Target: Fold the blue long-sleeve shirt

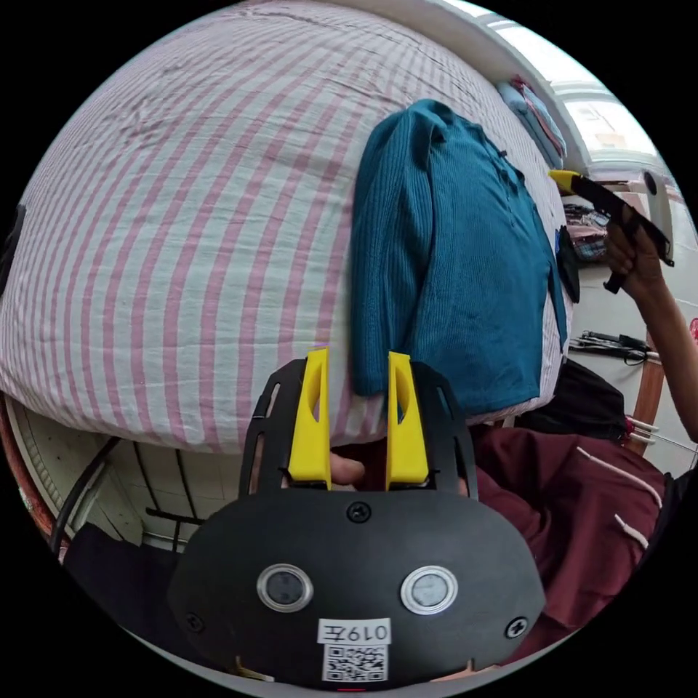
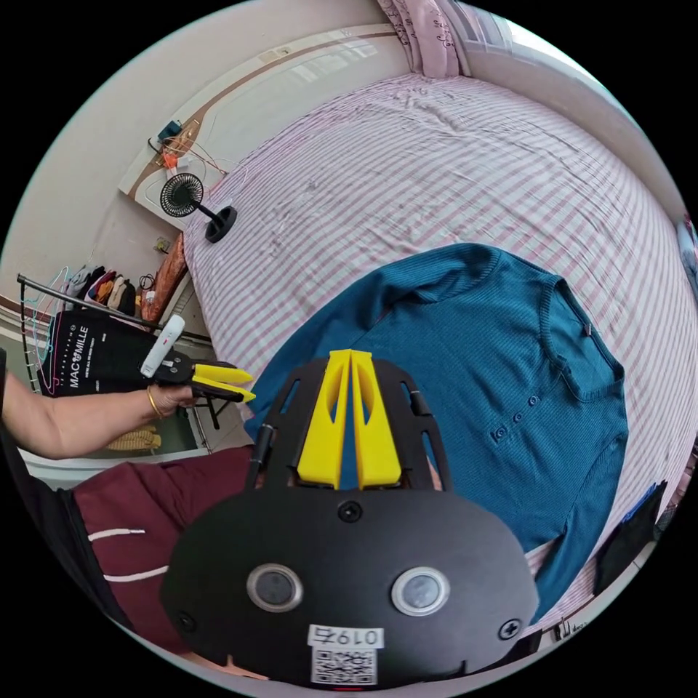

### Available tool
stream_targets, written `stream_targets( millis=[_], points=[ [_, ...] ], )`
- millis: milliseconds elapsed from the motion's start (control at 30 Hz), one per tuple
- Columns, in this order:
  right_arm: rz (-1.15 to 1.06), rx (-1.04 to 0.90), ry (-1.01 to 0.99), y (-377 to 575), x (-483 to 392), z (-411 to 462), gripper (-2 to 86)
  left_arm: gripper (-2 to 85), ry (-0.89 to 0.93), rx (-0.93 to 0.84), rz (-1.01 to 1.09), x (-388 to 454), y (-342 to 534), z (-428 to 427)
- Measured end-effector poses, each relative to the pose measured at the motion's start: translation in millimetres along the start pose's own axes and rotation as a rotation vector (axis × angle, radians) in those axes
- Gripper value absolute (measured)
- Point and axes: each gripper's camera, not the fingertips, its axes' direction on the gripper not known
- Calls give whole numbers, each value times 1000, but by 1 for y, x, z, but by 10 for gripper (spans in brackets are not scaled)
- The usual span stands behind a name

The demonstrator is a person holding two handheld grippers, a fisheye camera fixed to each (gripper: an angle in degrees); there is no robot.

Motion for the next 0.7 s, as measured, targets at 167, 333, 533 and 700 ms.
stream_targets(
  millis=[167,333,533,700],
  points=[
    [-6,-9,15,-25,-13,-16,-10,63,-60,-27,-35,0,2,-10],
    [-6,19,85,-56,-20,-30,-10,48,69,-27,-5,1,1,-38],
    [-84,80,225,-136,-10,-39,-10,15,140,-22,39,-10,-1,-74],
    [-255,43,209,-229,-9,-40,-9,9,180,130,6,-51,-2,-154]
  ],
)
